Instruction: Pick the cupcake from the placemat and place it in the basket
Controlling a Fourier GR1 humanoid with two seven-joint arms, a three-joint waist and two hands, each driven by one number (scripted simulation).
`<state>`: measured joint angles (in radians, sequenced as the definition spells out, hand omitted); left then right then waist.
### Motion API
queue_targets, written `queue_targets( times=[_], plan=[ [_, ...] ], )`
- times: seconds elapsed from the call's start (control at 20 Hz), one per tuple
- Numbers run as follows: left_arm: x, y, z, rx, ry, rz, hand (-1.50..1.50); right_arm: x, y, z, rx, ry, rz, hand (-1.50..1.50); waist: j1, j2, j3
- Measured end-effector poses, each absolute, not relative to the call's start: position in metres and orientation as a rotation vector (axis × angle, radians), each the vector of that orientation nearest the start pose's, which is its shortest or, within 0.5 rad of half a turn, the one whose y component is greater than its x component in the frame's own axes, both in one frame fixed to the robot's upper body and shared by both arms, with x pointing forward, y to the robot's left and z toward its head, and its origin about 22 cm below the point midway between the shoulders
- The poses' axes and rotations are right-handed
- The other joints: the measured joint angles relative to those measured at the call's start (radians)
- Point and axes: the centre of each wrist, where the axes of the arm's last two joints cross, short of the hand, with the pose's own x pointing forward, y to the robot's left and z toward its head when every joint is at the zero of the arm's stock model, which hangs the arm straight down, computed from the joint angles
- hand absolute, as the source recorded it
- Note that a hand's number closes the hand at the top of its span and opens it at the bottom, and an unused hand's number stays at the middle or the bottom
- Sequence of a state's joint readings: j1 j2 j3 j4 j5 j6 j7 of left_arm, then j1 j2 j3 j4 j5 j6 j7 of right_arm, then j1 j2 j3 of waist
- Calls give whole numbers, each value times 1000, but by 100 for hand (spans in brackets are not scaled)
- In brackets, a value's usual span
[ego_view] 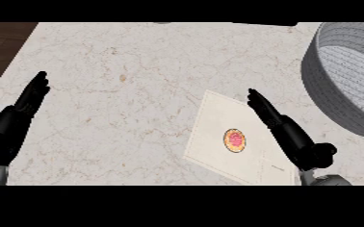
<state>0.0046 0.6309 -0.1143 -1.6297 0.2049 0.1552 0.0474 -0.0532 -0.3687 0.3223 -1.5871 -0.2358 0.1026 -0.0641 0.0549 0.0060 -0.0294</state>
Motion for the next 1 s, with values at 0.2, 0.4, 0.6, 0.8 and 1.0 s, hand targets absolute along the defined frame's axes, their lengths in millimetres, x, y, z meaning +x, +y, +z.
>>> queue_targets(
  times=[0.2, 0.4, 0.6, 0.8, 1.0],
  plan=[
    [237, 327, 57, 320, -1571, -179, 0, 235, -231, 27, 69, -1642, 283, 150, -52, -13, 16],
    [238, 303, 48, 231, -1618, -42, 0, 228, -221, 43, -164, -1768, 174, 150, -90, -23, 18],
    [243, 280, 43, 149, -1647, 13, 0, 224, -172, 37, -340, -1794, 135, -150, -74, -16, 20],
    [244, 264, 42, 118, -1663, 43, 0, 221, -144, 22, -558, -1738, 4, -150, -75, -13, 19],
    [243, 262, 40, 130, -1665, 62, 0, 218, -155, 0, -808, -1592, -40, -150, -93, -14, 14]
  ],
)
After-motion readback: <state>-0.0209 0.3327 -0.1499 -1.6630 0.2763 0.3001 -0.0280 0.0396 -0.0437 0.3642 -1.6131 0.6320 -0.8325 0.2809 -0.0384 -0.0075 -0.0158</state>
